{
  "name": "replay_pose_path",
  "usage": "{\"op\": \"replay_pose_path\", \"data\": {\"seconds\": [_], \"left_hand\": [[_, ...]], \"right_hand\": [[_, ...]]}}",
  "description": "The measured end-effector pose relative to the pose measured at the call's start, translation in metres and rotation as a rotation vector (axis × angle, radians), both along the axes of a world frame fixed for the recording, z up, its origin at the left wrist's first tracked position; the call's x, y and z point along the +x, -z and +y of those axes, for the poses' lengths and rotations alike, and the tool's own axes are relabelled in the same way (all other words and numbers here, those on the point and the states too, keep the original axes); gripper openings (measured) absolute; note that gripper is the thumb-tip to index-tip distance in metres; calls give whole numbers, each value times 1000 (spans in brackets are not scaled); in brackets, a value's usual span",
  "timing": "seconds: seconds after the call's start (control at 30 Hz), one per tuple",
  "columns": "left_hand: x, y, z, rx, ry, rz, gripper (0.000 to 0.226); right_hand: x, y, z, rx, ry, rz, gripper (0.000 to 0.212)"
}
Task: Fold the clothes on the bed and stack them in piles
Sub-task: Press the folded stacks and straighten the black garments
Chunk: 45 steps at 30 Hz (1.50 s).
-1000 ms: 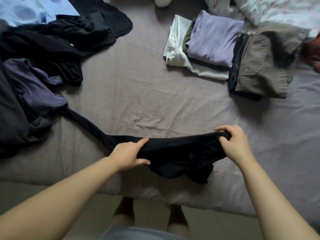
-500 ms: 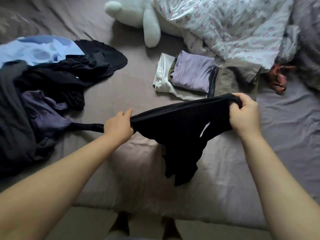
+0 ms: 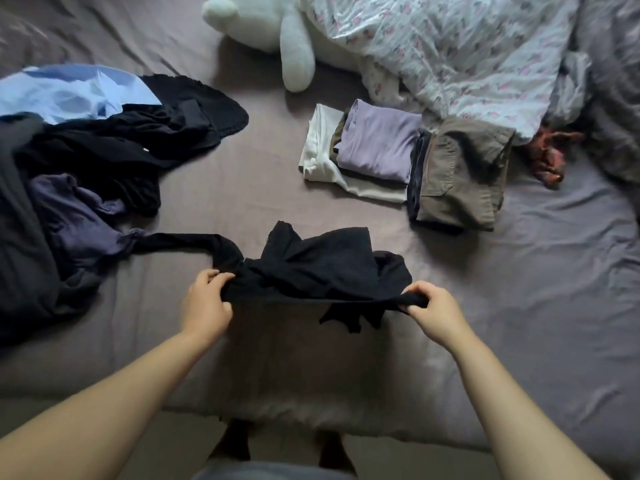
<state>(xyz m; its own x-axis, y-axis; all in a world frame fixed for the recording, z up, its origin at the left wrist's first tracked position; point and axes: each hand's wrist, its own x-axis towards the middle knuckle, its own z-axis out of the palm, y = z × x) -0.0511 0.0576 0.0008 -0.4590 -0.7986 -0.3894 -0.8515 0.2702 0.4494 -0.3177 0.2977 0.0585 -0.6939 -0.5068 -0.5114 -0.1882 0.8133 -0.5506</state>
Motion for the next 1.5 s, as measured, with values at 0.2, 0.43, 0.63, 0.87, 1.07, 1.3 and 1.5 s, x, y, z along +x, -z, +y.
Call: {"op": "replay_pose_path", "data": {"seconds": [0.2, 0.43, 0.63, 0.87, 1.07, 1.3, 1.5], "left_hand": [[49, 41, 49, 307, -97, -132, 50], [52, 60, 65, 389, 115, -192, 49], [23, 76, 44, 442, -504, -89, 51], [6, 107, 17, 868, -1032, 223, 60], [1, 67, 35, 635, -472, 163, 34], [10, 22, 75, 410, 268, 46, 25], [15, 31, 90, 578, -243, 99, 33]], "right_hand": [[41, 45, 46, 241, -62, -193, 27], [54, 66, 54, 374, -184, -209, 18], [63, 93, 52, 521, -265, -303, 26], [95, 121, 8, 382, -245, -193, 21], [134, 103, -78, -74, -98, -203, 39], [151, 68, -137, -70, -218, -317, 43], [149, 51, -120, -373, 30, -548, 30]]}}
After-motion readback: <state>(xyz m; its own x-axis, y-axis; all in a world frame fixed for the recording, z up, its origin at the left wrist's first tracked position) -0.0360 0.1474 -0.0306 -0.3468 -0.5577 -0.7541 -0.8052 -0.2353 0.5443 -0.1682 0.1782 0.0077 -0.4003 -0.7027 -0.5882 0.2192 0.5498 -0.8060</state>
